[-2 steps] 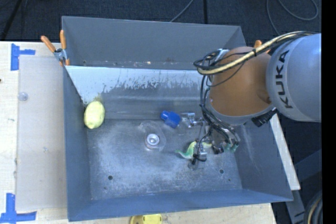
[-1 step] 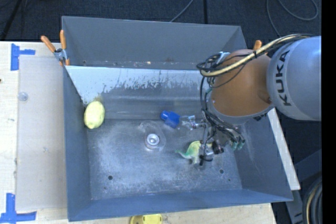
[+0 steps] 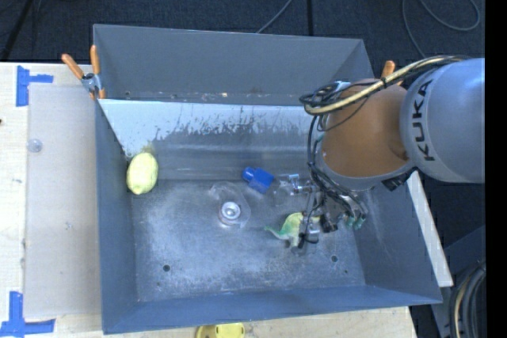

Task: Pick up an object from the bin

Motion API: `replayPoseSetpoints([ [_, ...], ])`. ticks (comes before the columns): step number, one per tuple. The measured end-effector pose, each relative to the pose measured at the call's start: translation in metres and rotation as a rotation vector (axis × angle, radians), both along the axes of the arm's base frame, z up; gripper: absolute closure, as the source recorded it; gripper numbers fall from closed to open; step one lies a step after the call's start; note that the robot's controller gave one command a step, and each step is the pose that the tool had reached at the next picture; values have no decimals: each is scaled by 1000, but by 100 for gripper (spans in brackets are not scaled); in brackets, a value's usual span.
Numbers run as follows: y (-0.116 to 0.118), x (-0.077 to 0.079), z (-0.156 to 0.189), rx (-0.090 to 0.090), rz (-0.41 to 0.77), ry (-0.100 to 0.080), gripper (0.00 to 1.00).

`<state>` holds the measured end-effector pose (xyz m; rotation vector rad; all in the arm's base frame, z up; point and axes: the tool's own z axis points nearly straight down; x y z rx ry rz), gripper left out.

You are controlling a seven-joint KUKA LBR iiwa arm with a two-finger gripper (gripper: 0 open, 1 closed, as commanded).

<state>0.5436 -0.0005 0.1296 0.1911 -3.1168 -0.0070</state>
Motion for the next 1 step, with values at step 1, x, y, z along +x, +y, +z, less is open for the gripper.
replayPoseSetpoints([
  [1, -24, 1, -22, 1, 144, 4, 0],
])
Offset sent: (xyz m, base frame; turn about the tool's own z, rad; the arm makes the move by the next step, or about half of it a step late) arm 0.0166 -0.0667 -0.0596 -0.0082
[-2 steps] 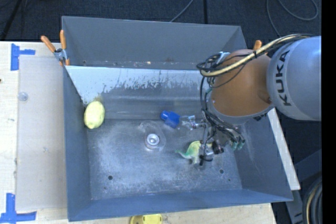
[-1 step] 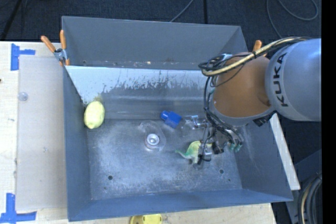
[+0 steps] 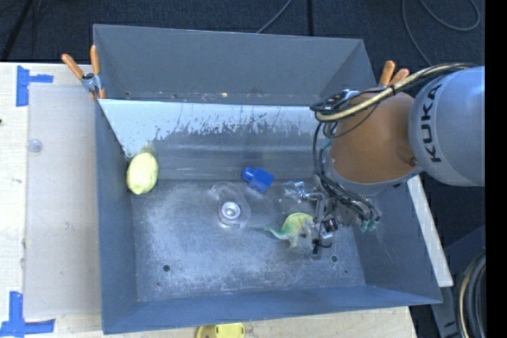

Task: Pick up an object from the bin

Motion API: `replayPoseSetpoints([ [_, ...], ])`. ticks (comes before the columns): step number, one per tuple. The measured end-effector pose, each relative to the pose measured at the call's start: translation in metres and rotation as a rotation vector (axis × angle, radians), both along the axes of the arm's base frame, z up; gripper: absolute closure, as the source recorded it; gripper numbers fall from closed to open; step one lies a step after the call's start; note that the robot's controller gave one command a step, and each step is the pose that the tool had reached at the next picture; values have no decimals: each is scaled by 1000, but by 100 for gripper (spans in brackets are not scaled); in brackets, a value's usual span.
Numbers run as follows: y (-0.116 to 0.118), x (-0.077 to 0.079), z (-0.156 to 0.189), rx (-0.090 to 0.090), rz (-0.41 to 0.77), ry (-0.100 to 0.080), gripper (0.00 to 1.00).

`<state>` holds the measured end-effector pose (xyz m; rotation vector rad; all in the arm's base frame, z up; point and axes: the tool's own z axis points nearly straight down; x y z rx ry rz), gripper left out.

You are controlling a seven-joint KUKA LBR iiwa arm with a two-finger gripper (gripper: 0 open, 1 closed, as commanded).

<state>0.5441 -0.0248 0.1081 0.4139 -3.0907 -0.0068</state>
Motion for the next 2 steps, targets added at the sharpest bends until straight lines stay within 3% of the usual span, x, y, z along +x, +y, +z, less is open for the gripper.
replayPoseSetpoints([
  [1, -42, 16, -39, 0, -139, -2, 100],
  [2, -42, 16, -39, 0, -140, -2, 100],
])
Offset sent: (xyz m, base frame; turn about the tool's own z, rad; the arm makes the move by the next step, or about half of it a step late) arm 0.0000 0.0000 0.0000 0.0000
